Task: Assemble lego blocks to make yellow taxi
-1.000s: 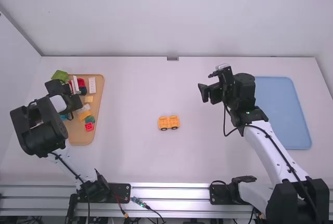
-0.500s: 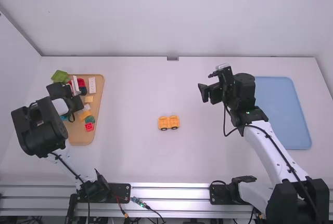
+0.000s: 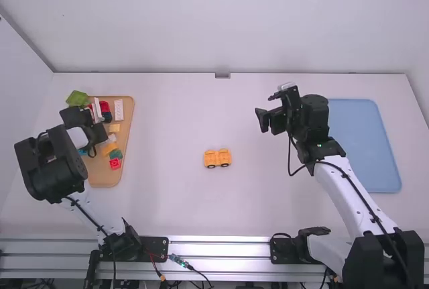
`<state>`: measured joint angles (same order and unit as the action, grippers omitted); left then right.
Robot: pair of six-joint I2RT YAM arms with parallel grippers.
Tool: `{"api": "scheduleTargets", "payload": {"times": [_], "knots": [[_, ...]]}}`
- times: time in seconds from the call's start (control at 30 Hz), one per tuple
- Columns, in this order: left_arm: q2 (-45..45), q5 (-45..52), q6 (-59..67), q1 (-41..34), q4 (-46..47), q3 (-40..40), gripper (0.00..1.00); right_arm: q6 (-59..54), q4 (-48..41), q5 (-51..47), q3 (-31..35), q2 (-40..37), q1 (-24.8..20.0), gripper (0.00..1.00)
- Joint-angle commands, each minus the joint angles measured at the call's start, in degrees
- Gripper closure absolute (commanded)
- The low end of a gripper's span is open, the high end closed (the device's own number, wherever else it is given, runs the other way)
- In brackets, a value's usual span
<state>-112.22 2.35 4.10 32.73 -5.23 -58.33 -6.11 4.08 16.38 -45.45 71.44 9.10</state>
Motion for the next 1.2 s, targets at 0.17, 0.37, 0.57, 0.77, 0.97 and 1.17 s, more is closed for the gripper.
{"api": "scheduleTargets", "payload": {"times": [0.17, 0.37, 0.57, 0.77, 0.97, 1.17], "knots": [[1.89, -0.22, -1.7, -0.46, 6.01, -3.26, 0.98, -0.33, 0.17, 0.33, 0.44, -1.25, -0.07, 0.01], [6.46, -0.17, -1.7, -1.38, 12.79, -7.17, 0.98, -0.48, 0.17, 0.31, 0.44, -1.25, -0.07, 0.01], [11.31, 4.52, 6.67, -4.63, 17.53, -7.61, 0.98, -3.45, -0.07, 0.15, 0.44, -1.25, -0.35, 0.01], [15.55, 8.87, 20.72, -14.29, 23.3, -6.51, 0.98, -6.75, -1.03, 2.36, 0.52, 0.8, -3.43, 0.01], [16.73, 8.79, 32.94, -28.33, 28.33, -5.38, 0.98, -18.18, -0.83, 18.05, 0.42, 10.29, -6.69, 0.01], [16.78, 13.44, 44.09, -37.68, 32.44, -5.38, 0.98, -32.2, 0.0, 26.49, 0.44, 19.51, -6.29, 0.01]]}}
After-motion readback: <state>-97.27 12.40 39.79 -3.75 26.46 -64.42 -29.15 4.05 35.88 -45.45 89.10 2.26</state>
